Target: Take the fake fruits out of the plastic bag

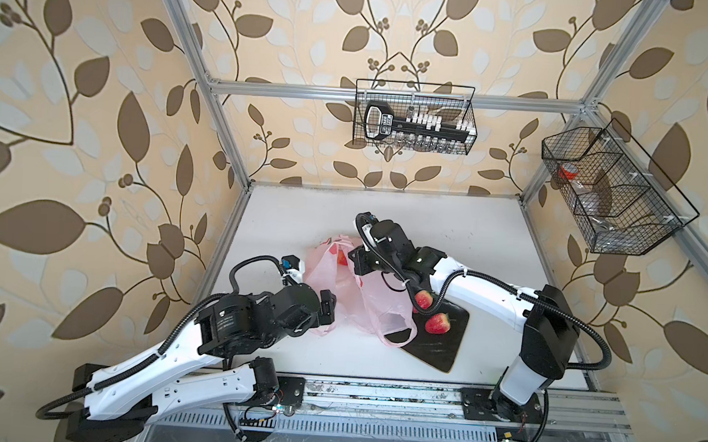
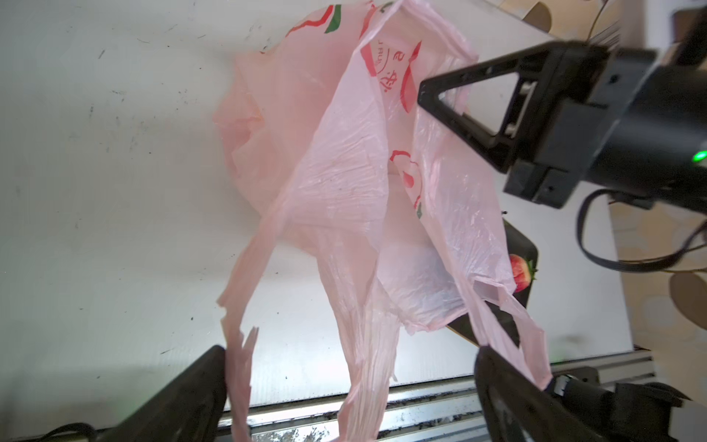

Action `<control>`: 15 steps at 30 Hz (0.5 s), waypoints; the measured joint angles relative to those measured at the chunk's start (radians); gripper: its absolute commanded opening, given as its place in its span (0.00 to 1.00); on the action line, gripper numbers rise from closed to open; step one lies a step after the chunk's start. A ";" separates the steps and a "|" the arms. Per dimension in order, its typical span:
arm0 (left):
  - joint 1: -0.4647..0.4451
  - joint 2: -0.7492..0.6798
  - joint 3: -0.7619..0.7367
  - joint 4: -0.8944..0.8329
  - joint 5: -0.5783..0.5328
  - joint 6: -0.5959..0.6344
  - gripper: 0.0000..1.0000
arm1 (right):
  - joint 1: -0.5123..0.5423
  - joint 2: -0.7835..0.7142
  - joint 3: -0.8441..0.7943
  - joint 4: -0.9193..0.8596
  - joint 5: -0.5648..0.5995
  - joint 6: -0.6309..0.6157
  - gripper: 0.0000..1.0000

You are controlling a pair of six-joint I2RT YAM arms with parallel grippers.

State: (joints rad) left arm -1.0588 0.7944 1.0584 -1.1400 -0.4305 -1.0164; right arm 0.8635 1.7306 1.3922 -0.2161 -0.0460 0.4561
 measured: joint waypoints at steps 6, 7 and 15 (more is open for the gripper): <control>0.000 0.096 0.018 -0.020 -0.024 0.025 0.99 | 0.000 -0.001 0.024 -0.020 -0.036 0.014 0.00; 0.001 0.114 0.024 -0.020 -0.024 0.029 0.99 | 0.000 -0.002 0.028 -0.024 -0.041 0.016 0.00; 0.114 0.240 0.030 -0.004 -0.022 0.070 0.99 | 0.000 -0.015 0.040 -0.028 -0.064 0.041 0.00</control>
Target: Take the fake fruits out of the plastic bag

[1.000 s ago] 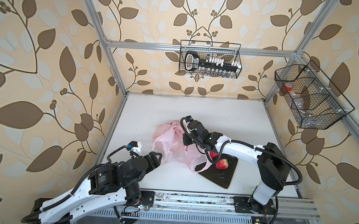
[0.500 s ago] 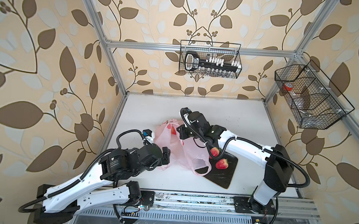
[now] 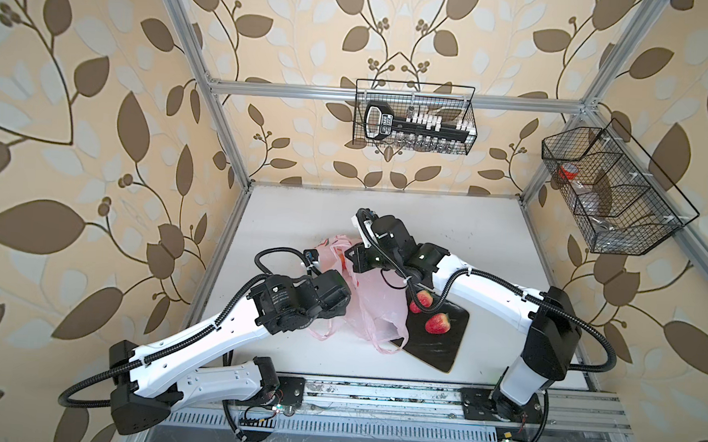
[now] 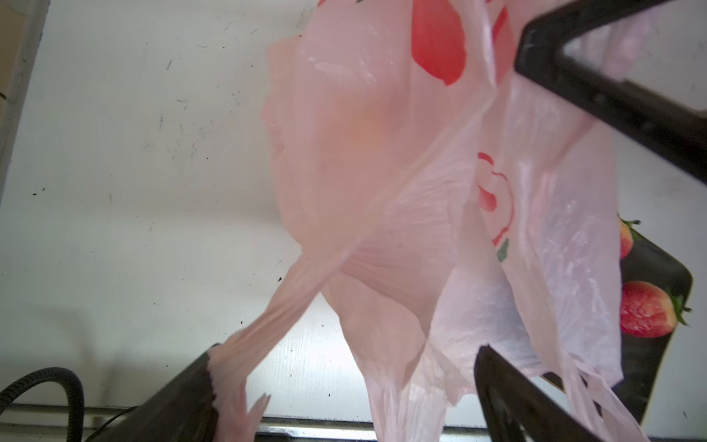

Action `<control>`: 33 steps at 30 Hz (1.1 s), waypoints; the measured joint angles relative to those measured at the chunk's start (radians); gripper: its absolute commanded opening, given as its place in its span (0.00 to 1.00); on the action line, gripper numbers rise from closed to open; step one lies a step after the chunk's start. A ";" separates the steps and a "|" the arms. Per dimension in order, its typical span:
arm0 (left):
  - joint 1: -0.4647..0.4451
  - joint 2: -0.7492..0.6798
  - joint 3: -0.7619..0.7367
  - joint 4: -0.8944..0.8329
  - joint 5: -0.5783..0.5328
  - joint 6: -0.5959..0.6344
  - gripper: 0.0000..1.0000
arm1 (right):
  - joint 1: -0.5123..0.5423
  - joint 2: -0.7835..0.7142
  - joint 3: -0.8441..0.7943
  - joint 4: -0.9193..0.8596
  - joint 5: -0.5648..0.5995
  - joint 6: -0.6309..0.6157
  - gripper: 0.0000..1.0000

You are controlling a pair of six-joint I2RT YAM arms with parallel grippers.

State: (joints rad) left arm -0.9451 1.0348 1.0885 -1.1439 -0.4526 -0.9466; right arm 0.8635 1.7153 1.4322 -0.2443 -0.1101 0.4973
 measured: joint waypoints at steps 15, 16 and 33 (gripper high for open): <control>0.131 0.207 -0.066 0.189 0.053 0.124 0.77 | -0.024 -0.031 0.014 0.005 -0.039 0.039 0.00; 0.139 0.214 -0.071 0.202 0.050 0.127 0.64 | -0.034 -0.032 0.014 0.006 -0.043 0.039 0.00; 0.181 -0.113 -0.169 0.379 0.089 0.210 0.00 | -0.174 0.033 0.071 0.081 -0.055 -0.175 0.00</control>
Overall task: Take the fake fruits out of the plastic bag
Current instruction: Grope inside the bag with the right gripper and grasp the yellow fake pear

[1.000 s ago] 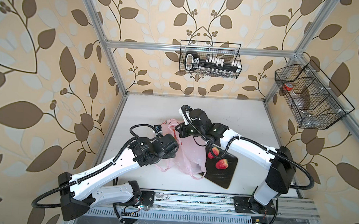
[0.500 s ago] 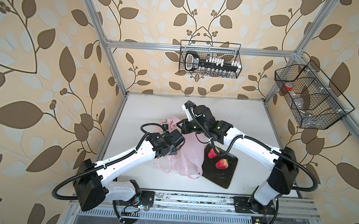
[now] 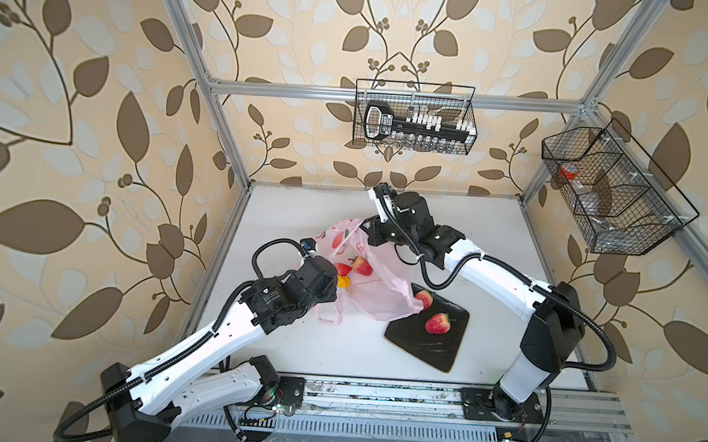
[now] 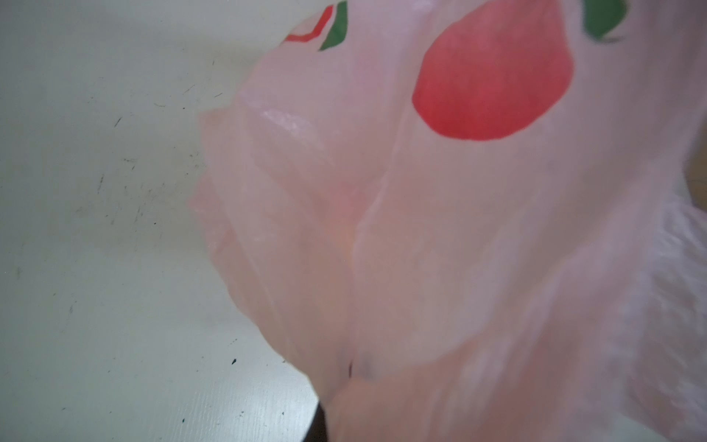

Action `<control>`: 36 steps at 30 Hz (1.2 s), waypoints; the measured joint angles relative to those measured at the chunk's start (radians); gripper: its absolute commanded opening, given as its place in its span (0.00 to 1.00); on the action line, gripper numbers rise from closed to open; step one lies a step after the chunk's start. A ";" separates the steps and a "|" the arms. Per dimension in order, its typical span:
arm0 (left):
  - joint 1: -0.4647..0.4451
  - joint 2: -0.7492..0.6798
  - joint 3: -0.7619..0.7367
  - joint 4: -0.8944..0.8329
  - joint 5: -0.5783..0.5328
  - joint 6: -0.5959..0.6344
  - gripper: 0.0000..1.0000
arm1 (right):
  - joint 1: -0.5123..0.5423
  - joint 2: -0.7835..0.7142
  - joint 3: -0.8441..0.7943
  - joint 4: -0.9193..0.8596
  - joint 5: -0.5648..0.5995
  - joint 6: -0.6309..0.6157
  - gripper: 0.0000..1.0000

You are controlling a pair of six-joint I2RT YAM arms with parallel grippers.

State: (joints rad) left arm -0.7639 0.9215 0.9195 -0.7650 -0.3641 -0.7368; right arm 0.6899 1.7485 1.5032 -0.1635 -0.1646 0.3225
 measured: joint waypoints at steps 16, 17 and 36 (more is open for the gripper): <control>0.000 -0.134 -0.219 0.089 0.182 -0.006 0.00 | -0.041 -0.272 -0.122 -0.089 -0.035 -0.029 0.71; 0.000 -0.137 -0.219 0.089 0.183 -0.009 0.00 | -0.027 -0.319 -0.125 -0.091 -0.029 -0.031 0.69; 0.000 -0.156 -0.222 0.048 0.201 -0.084 0.00 | 0.372 -0.105 -0.369 -0.028 0.289 0.365 0.50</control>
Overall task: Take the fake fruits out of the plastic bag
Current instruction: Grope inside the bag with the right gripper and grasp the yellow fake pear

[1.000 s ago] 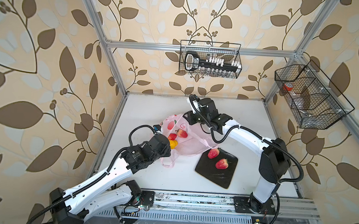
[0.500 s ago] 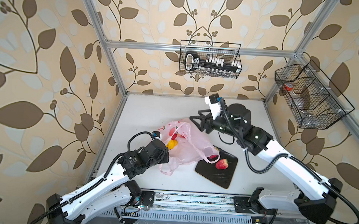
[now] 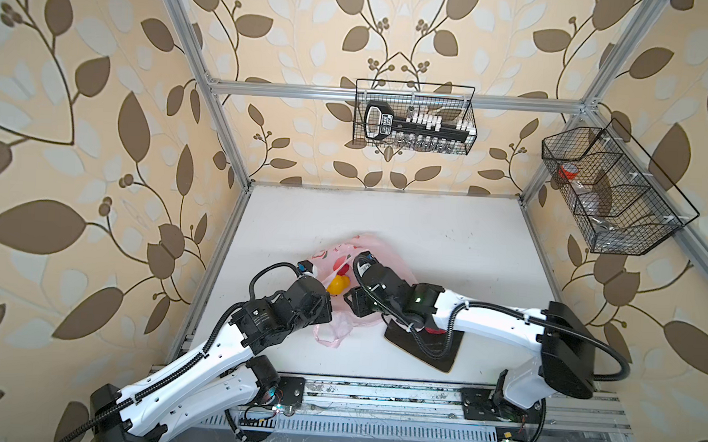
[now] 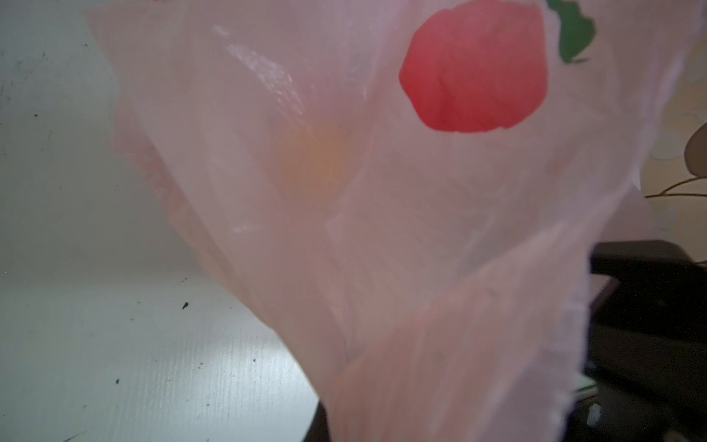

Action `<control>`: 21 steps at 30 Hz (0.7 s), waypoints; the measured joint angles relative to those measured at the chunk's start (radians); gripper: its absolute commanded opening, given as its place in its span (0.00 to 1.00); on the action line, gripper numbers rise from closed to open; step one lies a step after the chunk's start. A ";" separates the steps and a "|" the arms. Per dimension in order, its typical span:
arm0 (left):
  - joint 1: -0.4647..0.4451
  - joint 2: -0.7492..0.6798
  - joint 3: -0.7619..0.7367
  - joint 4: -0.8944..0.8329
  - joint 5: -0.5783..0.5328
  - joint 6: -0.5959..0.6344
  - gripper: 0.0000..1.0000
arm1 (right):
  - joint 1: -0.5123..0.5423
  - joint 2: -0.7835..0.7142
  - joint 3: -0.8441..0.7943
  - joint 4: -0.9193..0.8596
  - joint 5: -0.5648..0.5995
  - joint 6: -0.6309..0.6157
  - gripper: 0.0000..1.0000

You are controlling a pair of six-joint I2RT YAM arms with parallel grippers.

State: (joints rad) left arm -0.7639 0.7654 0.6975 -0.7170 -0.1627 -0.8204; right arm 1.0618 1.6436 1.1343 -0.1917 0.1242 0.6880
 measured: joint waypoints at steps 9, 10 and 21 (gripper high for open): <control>0.000 -0.012 -0.004 -0.072 0.003 -0.053 0.00 | -0.056 0.222 0.127 0.072 0.048 0.209 0.74; 0.000 -0.014 -0.007 -0.073 0.004 -0.056 0.00 | -0.058 0.245 0.151 0.080 0.054 0.224 0.76; 0.000 -0.011 -0.013 -0.081 0.008 -0.073 0.00 | -0.070 0.481 0.325 0.083 0.109 0.245 0.97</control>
State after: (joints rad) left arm -0.7639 0.7540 0.6842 -0.7979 -0.1551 -0.8936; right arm 0.9916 2.1242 1.4590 -0.1085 0.2333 0.9333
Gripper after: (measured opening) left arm 0.048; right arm 0.963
